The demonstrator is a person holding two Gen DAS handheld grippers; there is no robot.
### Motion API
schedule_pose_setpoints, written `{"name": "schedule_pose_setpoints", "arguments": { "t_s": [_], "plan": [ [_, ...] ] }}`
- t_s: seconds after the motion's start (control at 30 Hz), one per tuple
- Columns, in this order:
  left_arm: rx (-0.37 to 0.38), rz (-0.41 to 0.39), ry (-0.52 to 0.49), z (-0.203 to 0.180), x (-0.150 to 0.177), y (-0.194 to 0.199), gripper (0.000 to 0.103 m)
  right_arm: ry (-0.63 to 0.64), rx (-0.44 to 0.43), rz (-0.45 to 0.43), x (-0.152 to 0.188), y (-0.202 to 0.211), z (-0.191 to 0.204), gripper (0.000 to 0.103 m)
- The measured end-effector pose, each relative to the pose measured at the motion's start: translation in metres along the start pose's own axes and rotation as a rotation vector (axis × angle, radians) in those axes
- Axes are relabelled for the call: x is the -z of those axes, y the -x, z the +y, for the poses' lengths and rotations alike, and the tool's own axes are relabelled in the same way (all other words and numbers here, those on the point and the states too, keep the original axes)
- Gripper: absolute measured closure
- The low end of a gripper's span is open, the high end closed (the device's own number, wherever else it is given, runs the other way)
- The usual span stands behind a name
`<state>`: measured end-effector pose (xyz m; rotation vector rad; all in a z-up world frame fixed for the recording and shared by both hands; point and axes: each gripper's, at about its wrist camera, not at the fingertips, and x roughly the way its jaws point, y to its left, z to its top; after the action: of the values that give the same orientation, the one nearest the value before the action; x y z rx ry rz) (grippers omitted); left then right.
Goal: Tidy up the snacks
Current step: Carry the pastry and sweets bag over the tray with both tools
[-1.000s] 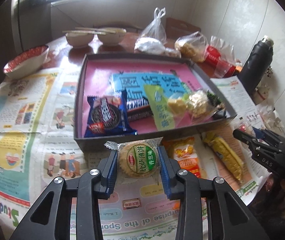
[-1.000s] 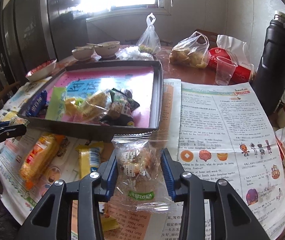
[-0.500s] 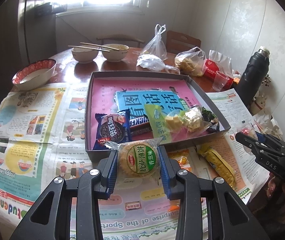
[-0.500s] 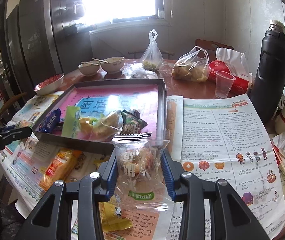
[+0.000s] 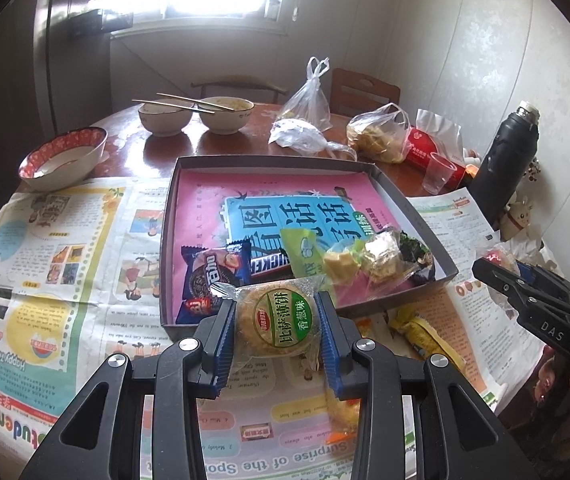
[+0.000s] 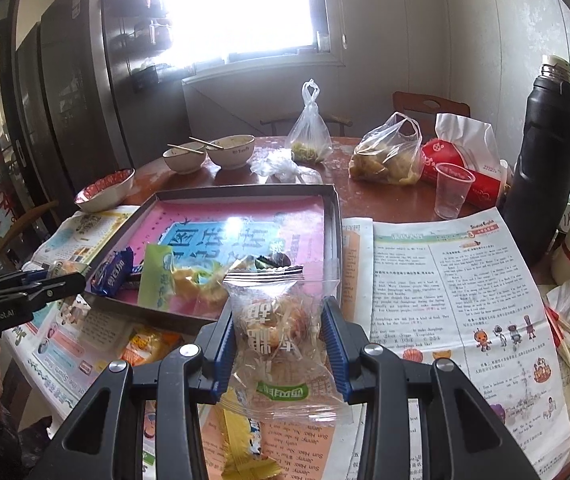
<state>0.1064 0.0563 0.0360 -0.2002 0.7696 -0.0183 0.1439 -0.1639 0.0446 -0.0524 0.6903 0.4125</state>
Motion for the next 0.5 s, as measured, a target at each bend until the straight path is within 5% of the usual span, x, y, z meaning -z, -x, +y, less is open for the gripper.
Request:
{"name": "schedule_pose_setpoints", "arguments": {
  "t_s": [0.5],
  "plan": [
    [0.013, 0.011, -0.002, -0.007, -0.012, -0.018, 0.065, -0.013, -0.037, -0.039, -0.017, -0.006, 0.005, 0.062]
  ]
}}
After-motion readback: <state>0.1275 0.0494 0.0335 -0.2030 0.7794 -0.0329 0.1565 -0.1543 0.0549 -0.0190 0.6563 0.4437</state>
